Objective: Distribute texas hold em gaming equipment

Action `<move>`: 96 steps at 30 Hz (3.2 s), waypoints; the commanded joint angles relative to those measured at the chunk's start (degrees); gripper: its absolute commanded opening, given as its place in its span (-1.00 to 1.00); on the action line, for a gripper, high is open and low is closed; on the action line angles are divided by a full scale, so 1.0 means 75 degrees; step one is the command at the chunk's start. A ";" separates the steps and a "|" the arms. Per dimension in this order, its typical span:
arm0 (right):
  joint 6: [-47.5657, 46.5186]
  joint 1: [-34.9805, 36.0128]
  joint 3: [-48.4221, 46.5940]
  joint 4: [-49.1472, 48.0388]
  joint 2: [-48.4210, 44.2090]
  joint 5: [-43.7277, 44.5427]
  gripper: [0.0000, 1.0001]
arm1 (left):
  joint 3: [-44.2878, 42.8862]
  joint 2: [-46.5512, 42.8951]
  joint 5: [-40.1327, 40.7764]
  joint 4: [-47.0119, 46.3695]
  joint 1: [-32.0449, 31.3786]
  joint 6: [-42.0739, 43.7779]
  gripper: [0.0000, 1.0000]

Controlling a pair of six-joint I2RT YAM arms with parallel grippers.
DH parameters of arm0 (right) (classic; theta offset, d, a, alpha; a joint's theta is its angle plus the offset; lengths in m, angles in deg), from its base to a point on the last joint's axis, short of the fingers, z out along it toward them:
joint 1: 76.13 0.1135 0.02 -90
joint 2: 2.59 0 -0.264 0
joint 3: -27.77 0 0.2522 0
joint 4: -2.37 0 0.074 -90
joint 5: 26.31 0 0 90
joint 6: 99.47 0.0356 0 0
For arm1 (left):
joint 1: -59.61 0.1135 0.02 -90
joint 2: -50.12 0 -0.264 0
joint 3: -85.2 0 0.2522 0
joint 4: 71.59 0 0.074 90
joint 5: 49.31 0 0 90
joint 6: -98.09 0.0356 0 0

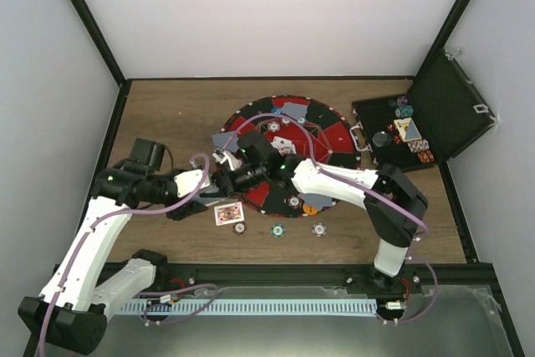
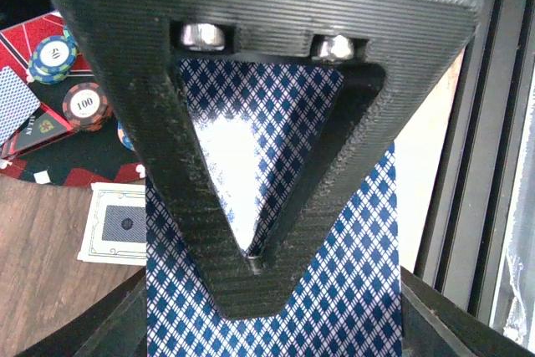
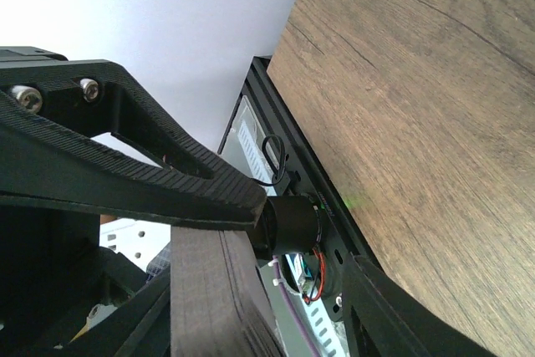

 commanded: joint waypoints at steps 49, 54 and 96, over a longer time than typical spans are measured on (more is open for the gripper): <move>-0.1078 -0.0779 -0.0260 0.2609 -0.0588 0.0550 -0.86 | -0.0073 -0.0012 0.0021 -0.0288 0.0005 0.0167 -0.92; -0.1253 -0.0858 -0.0309 0.2862 -0.0686 0.0557 -0.87 | -0.0125 0.0056 0.0016 -0.0295 0.0005 0.0168 -0.92; -0.3861 -0.4695 -0.2657 0.4889 0.1205 0.3008 -0.08 | -0.0044 0.0191 0.0145 -0.0196 0.0005 0.0213 -0.92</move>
